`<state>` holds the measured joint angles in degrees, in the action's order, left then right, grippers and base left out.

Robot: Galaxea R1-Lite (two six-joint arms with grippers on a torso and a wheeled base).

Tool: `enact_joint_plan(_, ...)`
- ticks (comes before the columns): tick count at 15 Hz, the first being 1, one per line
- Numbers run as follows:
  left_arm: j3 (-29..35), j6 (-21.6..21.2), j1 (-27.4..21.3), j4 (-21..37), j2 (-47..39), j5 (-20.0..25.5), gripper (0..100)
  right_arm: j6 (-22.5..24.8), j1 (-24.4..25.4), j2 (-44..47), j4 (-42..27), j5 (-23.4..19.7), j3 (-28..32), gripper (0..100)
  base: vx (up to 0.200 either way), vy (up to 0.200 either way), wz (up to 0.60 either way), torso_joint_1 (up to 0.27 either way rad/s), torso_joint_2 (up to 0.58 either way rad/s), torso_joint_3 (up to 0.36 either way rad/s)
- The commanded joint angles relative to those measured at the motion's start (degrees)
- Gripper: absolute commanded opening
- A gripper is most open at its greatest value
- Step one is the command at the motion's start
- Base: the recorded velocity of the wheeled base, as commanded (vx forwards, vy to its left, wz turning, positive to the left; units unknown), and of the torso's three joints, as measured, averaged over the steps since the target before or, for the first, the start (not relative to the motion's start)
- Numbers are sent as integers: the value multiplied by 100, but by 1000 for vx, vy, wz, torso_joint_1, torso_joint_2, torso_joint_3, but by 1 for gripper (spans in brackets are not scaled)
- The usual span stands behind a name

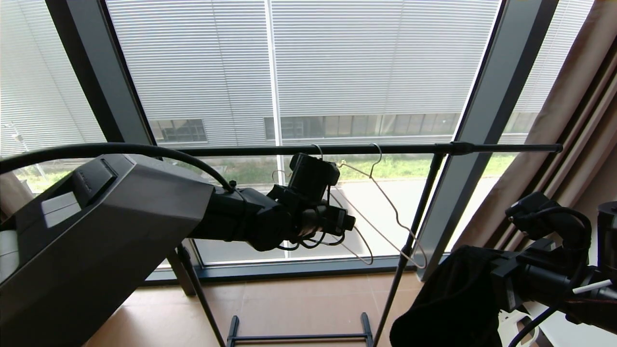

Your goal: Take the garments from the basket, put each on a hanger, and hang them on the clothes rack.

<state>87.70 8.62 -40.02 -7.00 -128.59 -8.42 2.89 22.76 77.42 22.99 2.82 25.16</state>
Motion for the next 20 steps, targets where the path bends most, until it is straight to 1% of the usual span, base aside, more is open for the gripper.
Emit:
enact_joint_plan(1, 133, 8, 47, -12, -184, -1, 100, 1, 9, 18, 4, 0, -2, 0, 0, 0, 0, 0, 0, 0)
enact_joint_plan(4, 248, 17, 73, -30, -272, -1, 100, 1, 18, 18, 21, 0, -38, 0, 0, 0, 0, 0, 0, 0)
enact_joint_plan(6, 292, 96, 73, -30, -281, 16, 100, 1, 18, 27, 21, 0, -38, 0, 0, 0, 0, 0, 0, 0)
enact_joint_plan(9, 283, 123, 82, -30, -290, -1, 100, 1, 18, 36, 21, 0, -46, 0, 0, 0, 0, 0, 0, 0)
enact_joint_plan(12, 221, 123, 144, -21, -281, -168, 100, 1, 27, 36, 30, 0, -46, 0, 0, 0, 0, 0, 0, 0)
enact_joint_plan(13, 213, 114, 197, -3, -272, -397, 100, 1, 27, 36, 30, 0, -38, 0, 0, 0, 0, 0, 0, 0)
enact_joint_plan(14, 169, 114, 214, 5, -255, -476, 100, 1, 27, 36, 30, 0, -38, 0, 0, 0, 0, 0, 0, 0)
enact_joint_plan(16, 54, 114, 223, -3, -211, -476, 100, 1, 97, 36, 39, 0, -46, 0, 0, 0, 0, 0, 0, 0)
enact_joint_plan(20, 72, 105, 179, -21, -158, -476, 100, 1, 106, 36, 30, 0, -46, 0, 0, 0, 0, 0, 0, 0)
